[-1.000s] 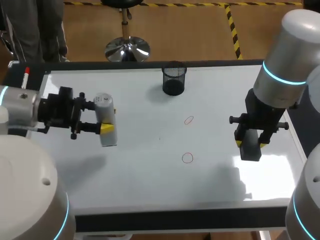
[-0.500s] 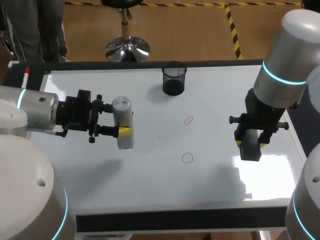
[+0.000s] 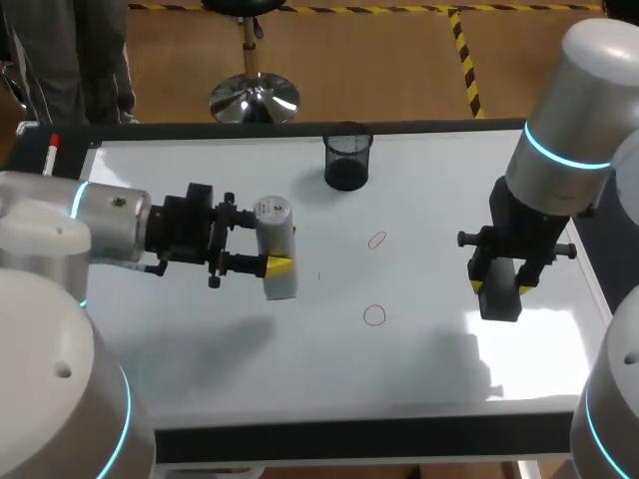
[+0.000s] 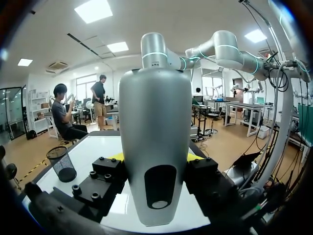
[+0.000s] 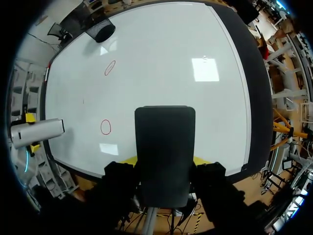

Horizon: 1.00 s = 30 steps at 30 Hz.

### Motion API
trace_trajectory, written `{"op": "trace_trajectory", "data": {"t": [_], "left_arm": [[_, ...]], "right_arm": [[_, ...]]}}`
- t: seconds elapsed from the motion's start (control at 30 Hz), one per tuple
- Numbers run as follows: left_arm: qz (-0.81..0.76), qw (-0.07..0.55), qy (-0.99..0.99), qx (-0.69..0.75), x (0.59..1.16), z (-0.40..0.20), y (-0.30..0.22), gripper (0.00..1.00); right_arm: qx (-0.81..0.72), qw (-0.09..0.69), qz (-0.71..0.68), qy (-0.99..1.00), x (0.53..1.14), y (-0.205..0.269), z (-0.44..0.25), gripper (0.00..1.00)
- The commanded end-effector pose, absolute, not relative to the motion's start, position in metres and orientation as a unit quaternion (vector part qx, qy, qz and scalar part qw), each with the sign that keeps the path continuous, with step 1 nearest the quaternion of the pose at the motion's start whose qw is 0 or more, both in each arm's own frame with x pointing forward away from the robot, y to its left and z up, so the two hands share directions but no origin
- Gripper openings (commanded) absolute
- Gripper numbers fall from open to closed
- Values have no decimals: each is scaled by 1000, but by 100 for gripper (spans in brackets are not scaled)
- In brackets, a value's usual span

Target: Pick up the inspection probe, press it on each red-marked spot on the whiteboard one by one, put down the probe, pick up the eraser, and wipe off all the red marks.

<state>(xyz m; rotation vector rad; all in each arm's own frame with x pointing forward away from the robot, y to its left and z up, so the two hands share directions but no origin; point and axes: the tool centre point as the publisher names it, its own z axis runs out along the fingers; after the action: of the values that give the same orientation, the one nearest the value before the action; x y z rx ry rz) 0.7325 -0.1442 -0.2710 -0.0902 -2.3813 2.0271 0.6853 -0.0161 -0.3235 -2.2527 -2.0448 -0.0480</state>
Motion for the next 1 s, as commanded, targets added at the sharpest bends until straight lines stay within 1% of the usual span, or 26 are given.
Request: {"op": "trace_trajectory", "data": {"t": [0.03, 0.8, 1.0], "left_arm": [[650, 9, -759, -28, 734, -280, -162, 0], [657, 37, -751, -52, 736, -297, -226, 0], [667, 35, -742, -54, 739, -300, -239, 0]], "right_arm": [[-739, 50, -17, -672, 685, -17, -324, 0], [-739, 50, -17, -672, 685, -17, -324, 0], [-739, 50, -17, -672, 685, -17, -324, 0]]}}
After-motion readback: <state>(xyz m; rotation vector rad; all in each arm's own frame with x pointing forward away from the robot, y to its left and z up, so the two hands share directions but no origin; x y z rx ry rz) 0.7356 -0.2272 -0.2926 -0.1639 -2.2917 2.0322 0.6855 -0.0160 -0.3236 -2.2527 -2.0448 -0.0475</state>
